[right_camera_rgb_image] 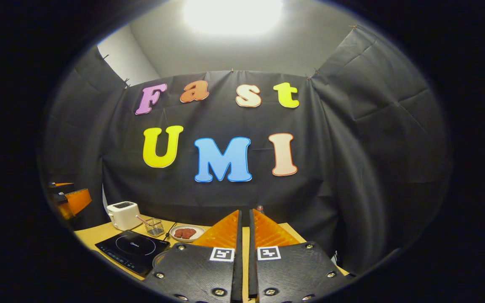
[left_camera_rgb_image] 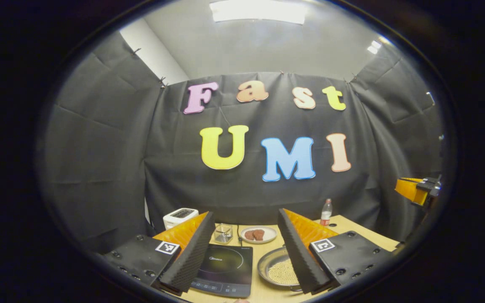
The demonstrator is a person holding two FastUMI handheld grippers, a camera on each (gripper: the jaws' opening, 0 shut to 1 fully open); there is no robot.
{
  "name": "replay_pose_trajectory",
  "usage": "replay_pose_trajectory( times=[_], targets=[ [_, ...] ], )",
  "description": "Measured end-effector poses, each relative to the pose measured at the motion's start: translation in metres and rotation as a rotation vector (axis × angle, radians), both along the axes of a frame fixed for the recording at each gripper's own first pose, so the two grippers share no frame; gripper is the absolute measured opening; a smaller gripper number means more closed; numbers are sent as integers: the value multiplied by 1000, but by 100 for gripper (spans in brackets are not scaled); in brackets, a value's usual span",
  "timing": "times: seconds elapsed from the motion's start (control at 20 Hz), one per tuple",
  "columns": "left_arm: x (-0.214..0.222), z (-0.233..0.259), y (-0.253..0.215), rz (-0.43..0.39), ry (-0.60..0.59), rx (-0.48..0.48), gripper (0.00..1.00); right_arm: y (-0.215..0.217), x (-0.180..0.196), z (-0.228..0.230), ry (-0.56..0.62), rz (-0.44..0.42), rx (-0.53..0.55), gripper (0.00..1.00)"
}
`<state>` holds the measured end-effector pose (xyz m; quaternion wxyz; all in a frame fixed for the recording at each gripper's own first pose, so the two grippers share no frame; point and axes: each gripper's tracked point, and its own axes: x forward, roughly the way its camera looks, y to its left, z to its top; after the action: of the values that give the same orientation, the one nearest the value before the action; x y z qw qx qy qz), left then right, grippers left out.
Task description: First push the handle of the pot to place it horizontally, then grasp the pot with both hands and set it on the induction cooktop.
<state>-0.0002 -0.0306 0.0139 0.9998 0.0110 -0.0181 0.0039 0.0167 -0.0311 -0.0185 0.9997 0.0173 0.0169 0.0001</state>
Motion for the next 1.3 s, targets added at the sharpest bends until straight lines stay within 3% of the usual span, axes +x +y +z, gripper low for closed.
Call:
replay_pose_trajectory(
  times=[0.05,0.15,0.3,0.45,1.3],
  targets=[
    [0,-1,-4,4,-1,-5,100,0,2,-3,7,11,8,6],
    [-1,-1,-9,20,-3,-4,93,0,6,-10,21,39,18,6],
    [-6,-1,-11,63,-12,22,100,6,11,-17,36,99,28,5],
    [-12,-7,-7,99,0,29,100,19,17,-28,58,157,45,5],
    [4,-24,78,223,34,14,100,171,21,-101,235,512,6,5]
  ],
)
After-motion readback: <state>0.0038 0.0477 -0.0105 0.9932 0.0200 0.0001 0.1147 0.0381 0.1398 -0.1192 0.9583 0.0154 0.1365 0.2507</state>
